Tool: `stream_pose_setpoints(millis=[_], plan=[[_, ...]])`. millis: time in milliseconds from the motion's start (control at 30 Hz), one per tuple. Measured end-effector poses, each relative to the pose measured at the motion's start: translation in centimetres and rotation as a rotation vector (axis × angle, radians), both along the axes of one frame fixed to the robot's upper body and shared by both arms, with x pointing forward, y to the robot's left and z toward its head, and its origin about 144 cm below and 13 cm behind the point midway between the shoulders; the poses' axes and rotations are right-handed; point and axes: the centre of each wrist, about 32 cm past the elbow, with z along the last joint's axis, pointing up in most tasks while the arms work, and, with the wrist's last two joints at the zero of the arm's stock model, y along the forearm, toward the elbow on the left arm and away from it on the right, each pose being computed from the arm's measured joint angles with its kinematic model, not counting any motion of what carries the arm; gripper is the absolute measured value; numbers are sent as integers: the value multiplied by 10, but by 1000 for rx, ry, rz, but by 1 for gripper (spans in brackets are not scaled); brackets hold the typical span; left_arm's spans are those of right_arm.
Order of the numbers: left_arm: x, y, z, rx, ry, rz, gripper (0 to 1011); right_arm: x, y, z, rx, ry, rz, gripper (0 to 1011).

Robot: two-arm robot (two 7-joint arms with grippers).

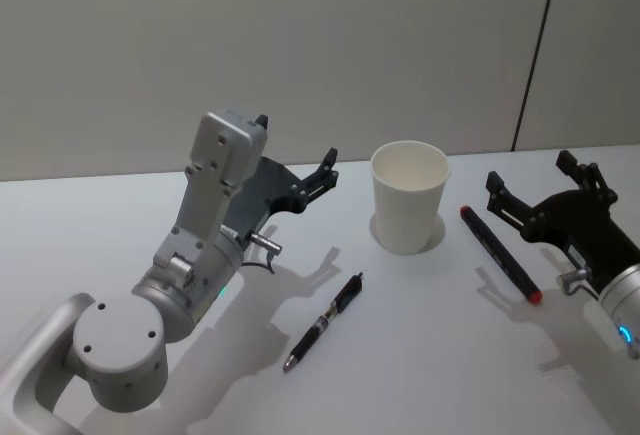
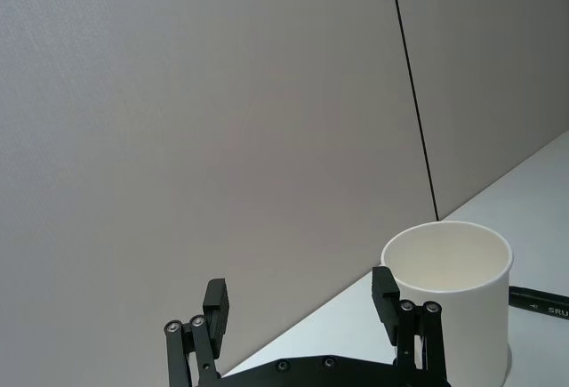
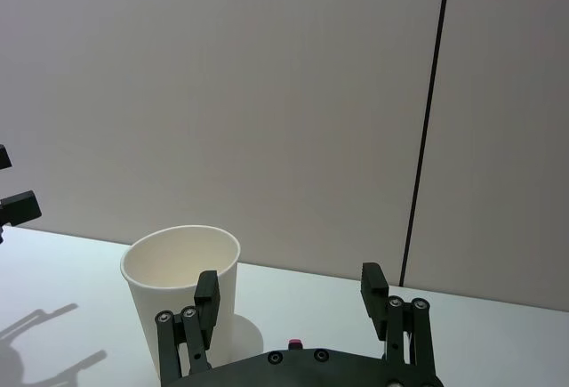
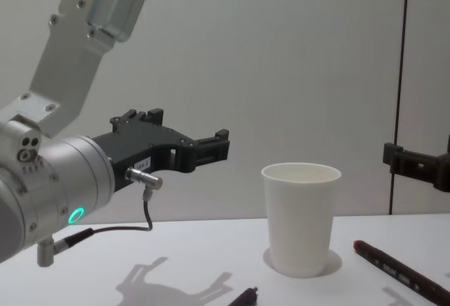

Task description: Place the pen into the pen holder.

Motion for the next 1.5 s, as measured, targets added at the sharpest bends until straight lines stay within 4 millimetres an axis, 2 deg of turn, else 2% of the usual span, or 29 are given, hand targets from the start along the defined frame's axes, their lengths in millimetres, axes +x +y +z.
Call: stream_pose_setpoints(millis=[1500], plan=[[0, 0, 0, 0, 0, 0, 1003, 0, -1, 0, -1, 2, 0, 1001]])
